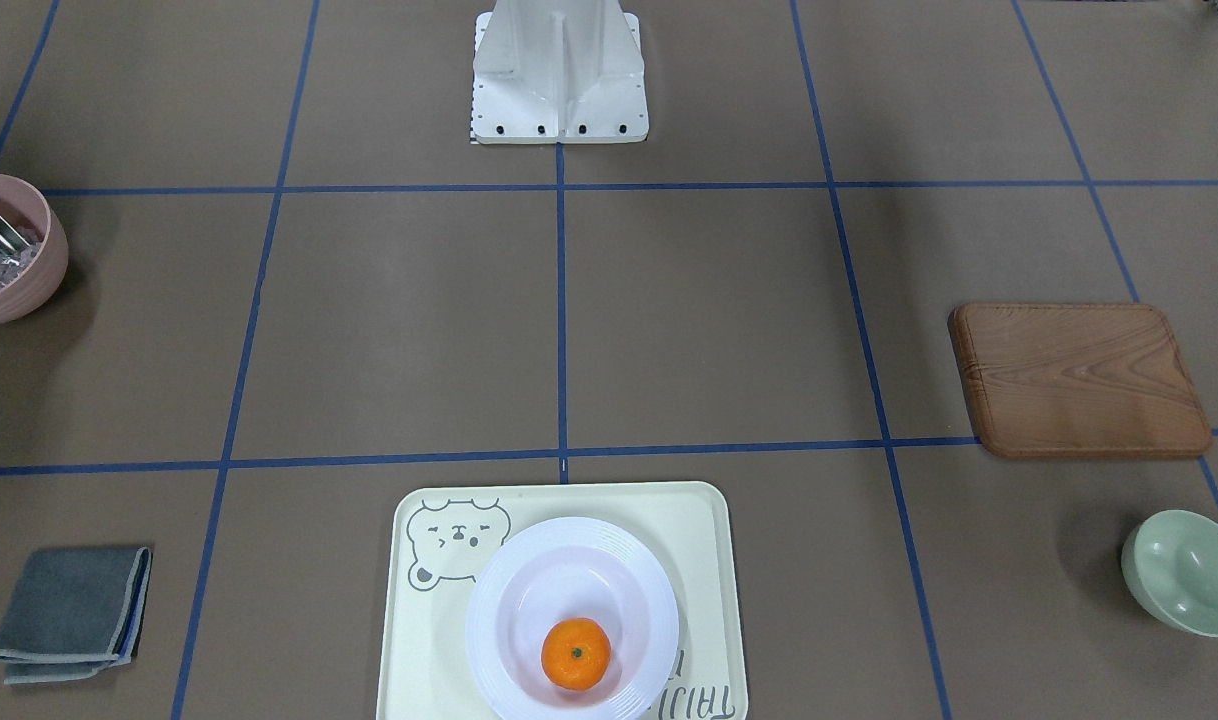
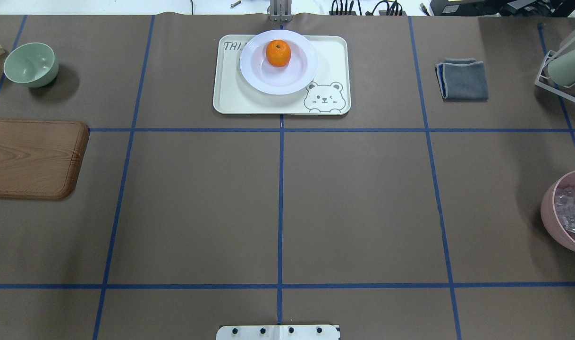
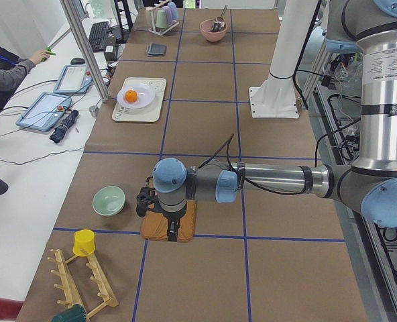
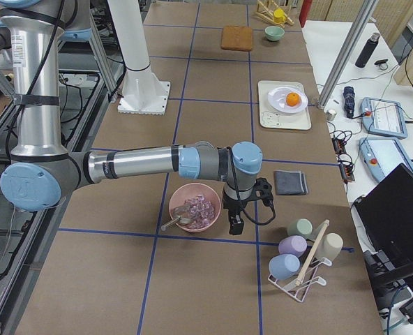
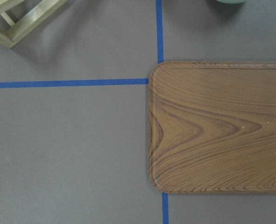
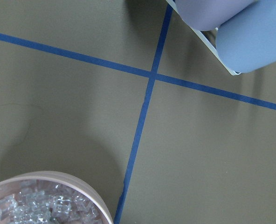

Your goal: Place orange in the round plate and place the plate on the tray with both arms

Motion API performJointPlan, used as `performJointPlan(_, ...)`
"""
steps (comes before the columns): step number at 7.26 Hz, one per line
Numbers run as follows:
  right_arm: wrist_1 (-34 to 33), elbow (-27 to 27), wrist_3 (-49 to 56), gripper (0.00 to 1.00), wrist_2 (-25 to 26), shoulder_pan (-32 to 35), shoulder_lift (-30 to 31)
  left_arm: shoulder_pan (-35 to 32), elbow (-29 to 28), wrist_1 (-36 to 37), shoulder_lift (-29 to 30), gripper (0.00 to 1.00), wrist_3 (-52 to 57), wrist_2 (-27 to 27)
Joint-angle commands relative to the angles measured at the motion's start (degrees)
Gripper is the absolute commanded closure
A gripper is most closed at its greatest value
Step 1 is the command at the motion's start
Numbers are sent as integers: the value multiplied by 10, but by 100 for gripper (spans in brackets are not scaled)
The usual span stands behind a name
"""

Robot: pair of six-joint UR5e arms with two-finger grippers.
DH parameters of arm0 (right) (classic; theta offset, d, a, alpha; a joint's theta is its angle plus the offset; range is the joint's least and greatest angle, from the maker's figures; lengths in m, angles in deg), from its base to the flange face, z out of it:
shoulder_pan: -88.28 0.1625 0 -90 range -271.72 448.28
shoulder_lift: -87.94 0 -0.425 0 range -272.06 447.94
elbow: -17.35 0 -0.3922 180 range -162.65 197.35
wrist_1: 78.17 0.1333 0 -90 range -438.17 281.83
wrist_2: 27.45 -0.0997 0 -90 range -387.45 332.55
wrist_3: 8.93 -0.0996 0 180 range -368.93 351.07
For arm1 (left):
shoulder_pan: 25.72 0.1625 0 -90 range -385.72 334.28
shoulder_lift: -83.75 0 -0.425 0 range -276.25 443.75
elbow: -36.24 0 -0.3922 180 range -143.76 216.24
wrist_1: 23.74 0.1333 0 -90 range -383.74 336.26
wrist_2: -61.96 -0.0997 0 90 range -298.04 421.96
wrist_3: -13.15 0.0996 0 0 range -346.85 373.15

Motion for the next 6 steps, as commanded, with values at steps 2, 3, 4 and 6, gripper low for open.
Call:
performJointPlan(2,0,-16,0,0,-6,12,28,0,0,1,-11,0,0,-3)
performJointPlan(3,0,-22,1,0,-5,17,30,0,3,1,-11,0,0,-4)
performJointPlan(4,0,-26,1,0,-4,19,32,1,2,1,-9,0,-1,-6)
performJointPlan(6,1,-47,1,0,3,19,31,1,3,2,-3,0,-1,-6)
